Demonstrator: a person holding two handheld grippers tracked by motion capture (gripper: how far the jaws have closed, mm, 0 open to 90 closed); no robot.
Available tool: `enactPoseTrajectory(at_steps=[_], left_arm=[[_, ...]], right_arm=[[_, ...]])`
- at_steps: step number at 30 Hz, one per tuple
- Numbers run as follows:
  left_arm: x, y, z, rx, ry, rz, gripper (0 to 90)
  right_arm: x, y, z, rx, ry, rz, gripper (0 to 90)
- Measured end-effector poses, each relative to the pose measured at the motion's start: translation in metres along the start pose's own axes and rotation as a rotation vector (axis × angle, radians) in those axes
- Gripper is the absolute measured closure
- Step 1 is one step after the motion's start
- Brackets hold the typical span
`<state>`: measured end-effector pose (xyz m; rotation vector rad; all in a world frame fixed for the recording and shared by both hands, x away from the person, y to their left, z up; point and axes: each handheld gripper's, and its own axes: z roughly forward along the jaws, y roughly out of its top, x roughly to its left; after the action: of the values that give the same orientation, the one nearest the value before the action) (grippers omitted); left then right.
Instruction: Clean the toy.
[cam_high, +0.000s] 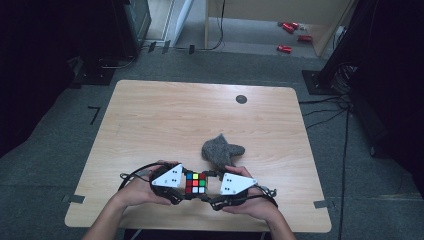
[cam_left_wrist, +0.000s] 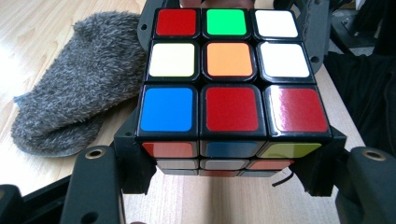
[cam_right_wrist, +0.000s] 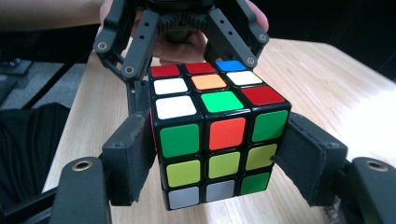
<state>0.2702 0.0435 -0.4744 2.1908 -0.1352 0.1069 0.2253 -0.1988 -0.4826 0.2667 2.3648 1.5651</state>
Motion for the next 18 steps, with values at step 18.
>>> enactPoseTrajectory(at_steps=[18], left_arm=[[-0.0020,-0.0001,-0.0002,-0.023,-0.037,0.009,34.9]], right_arm=[[-0.0005,0.0047,-0.0064,0.028,0.054,0.001,34.0]])
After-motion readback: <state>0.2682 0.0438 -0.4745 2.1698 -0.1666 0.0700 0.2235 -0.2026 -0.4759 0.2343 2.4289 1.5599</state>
